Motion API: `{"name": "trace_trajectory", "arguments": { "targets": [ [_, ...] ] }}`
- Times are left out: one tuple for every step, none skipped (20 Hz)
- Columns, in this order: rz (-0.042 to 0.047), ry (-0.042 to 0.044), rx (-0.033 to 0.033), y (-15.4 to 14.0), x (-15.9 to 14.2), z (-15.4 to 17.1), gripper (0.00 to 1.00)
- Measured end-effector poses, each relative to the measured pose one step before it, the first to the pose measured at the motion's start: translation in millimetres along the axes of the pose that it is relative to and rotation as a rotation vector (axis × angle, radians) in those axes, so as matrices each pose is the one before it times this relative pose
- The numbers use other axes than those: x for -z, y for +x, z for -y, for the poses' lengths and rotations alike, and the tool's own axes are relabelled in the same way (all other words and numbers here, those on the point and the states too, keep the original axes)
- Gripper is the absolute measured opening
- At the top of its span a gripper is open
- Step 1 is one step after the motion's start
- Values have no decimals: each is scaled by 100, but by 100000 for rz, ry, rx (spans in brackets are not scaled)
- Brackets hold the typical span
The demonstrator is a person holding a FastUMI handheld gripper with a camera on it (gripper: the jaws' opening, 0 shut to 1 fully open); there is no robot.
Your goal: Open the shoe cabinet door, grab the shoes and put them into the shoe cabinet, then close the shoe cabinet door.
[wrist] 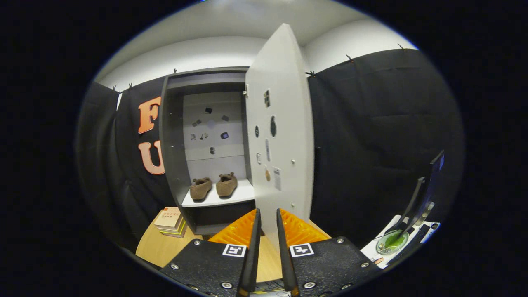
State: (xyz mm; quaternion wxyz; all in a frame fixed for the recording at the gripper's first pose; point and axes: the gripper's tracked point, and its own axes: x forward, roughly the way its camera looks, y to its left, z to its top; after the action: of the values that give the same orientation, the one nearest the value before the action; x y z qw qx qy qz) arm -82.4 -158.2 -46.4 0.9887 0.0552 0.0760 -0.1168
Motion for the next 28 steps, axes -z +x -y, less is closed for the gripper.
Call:
{"name": "trace_trajectory", "arguments": {
  "targets": [
    [-395,1895,433,63,177,1431,25],
    [83,1765,-243,180,-79,1177,26],
    [-1339,758,349,439,346,1554,26],
    [-511,-362,74,487,98,1148,26],
    [290,-564,-122,619,25,987,27],
    [-430,-340,-1065,572,71,602,27],
    [-326,177,-1581,533,-2,480,28],
    [-162,204,-2054,549,-145,210,27],
    [18,-79,-2093,691,-121,102,28],
    [101,-372,-2005,811,-17,114,30],
    [-35,-620,-1730,701,-153,49,31],
    [390,-370,-1978,710,-348,-45,31],
    [403,-182,-2374,780,-334,-163,32],
    [407,-523,-2086,814,-277,-29,32],
    [257,-634,-1211,799,-249,151,32],
    [-57,-331,-1808,675,-186,-1,32],
    [244,97,-2194,568,-373,-239,32],
    [329,-1015,-987,676,-281,182,33],
    [202,-1086,-1298,483,-185,195,32],
    [-746,-610,-2364,121,-30,-166,33],
    [469,43,-1916,25,-326,-237,33],
    [385,87,-1556,-145,-110,44,33],
    [418,120,-1071,-140,-183,98,33],
    [673,-421,-547,-43,-104,-14,33],
    [505,-1356,-332,-123,39,-86,33],
    [587,-1204,-333,132,122,-315,33],
    [308,-89,-609,-34,-24,-243,33],
    [-41,434,-651,-221,-93,-58,33]
  ]
}}
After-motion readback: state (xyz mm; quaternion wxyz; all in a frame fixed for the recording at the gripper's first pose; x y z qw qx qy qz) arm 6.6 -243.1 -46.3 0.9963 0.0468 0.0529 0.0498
